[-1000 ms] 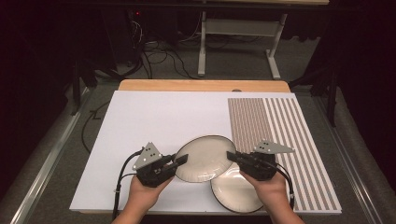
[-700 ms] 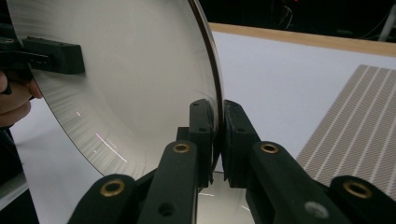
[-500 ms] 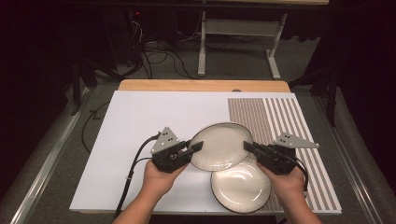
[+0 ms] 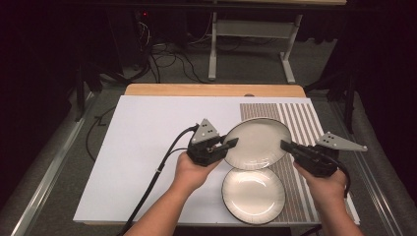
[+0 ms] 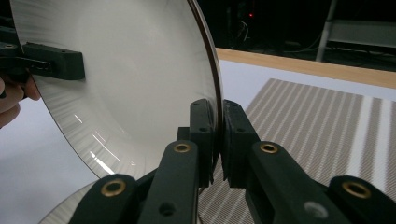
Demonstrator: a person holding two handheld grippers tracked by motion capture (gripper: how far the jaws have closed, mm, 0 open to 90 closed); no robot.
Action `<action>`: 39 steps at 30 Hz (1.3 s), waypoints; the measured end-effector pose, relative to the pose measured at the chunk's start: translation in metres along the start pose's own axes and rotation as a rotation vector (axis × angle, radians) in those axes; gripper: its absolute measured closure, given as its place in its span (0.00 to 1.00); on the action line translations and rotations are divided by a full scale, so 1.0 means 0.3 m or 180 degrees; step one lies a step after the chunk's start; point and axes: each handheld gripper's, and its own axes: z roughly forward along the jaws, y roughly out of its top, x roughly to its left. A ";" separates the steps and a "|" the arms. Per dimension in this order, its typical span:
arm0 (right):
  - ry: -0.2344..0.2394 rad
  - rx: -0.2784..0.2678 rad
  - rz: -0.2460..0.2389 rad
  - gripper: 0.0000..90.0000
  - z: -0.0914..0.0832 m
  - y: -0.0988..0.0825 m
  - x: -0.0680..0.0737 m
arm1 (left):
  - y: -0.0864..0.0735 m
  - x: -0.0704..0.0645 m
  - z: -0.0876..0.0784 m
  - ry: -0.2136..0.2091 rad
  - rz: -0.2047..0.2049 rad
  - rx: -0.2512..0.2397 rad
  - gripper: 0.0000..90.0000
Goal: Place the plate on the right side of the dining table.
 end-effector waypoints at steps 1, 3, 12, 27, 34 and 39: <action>-0.0027 0.0003 0.0005 0.96 -0.008 0.000 -0.010 | 0.006 -0.003 0.014 -0.0009 0.0023 0.0015 0.85; -0.0075 0.0001 0.0014 0.96 -0.023 0.000 -0.030 | 0.018 -0.008 0.042 -0.0024 0.0026 0.0028 0.85; -0.0237 -0.0006 0.0060 0.96 -0.073 -0.008 -0.110 | 0.058 -0.032 0.146 -0.0098 0.0062 0.0085 0.84; -0.0505 0.0096 0.0195 0.96 -0.107 -0.061 -0.215 | 0.042 -0.040 0.320 -0.0190 0.0007 0.0174 0.83; -0.0580 0.0133 0.0229 0.96 -0.116 -0.088 -0.240 | 0.019 -0.049 0.366 -0.0186 0.0001 0.0201 0.82; -0.0607 0.0145 0.0266 0.96 -0.111 -0.112 -0.253 | 0.005 -0.048 0.391 -0.0177 -0.0030 0.0249 0.82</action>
